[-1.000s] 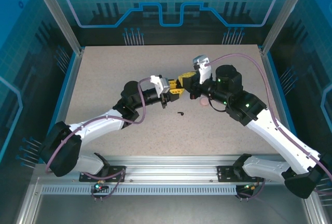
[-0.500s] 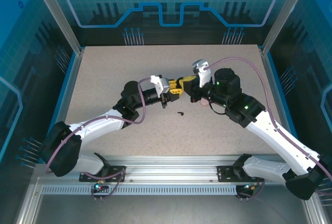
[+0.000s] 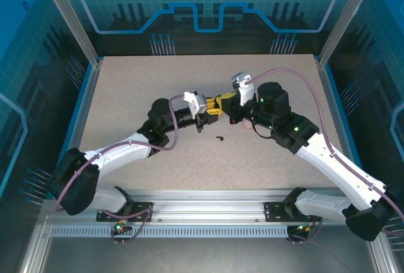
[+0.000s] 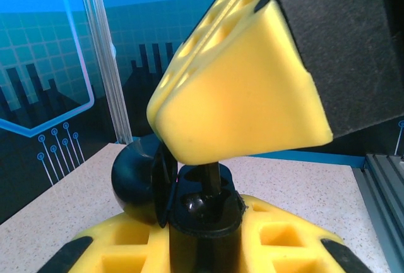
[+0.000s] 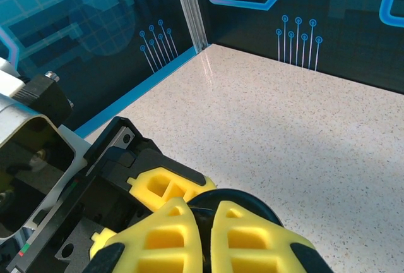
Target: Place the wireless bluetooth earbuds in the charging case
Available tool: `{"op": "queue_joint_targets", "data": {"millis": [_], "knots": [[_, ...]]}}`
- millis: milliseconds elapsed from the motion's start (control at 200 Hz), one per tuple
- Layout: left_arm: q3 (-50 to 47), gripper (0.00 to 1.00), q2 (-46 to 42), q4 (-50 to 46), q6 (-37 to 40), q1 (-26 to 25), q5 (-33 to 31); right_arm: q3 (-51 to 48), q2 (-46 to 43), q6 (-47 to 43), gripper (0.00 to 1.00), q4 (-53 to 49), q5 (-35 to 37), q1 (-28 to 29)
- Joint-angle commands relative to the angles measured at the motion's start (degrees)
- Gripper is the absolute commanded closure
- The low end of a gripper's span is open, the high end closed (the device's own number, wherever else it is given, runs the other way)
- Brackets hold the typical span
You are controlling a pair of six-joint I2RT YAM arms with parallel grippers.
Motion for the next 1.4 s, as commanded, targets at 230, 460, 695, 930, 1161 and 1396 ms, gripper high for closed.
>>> {"op": "queue_joint_targets", "data": {"millis": [230,460,695,930,1161,1396], "knots": [[1.59,1.0,-1.44,2.07,0.89,-0.39,-0.07,-3.0,-1.89,-0.69,0.95,-2.94,-0.01,0.5],[1.76,1.0,-1.44,2.07,0.71,-0.35,-0.18,-2.98,-1.0,-0.97,0.95,-3.55,-1.62,0.55],[1.75,1.0,-1.22,2.09,0.01,-0.36,-1.26,-0.26,2.66,-1.8,0.89,-6.25,-1.97,1.31],[0.23,1.0,-0.69,3.19,-0.51,-0.33,-2.65,5.88,2.52,0.43,0.55,-8.55,0.59,0.95],[-1.95,1.0,-0.65,5.51,-0.78,-0.31,-4.93,13.24,-1.48,6.63,0.35,-10.22,0.44,-1.85],[-4.68,1.0,-2.77,7.16,-1.13,1.07,-6.85,11.02,-4.47,14.4,0.32,-20.04,5.58,-8.67]]}}
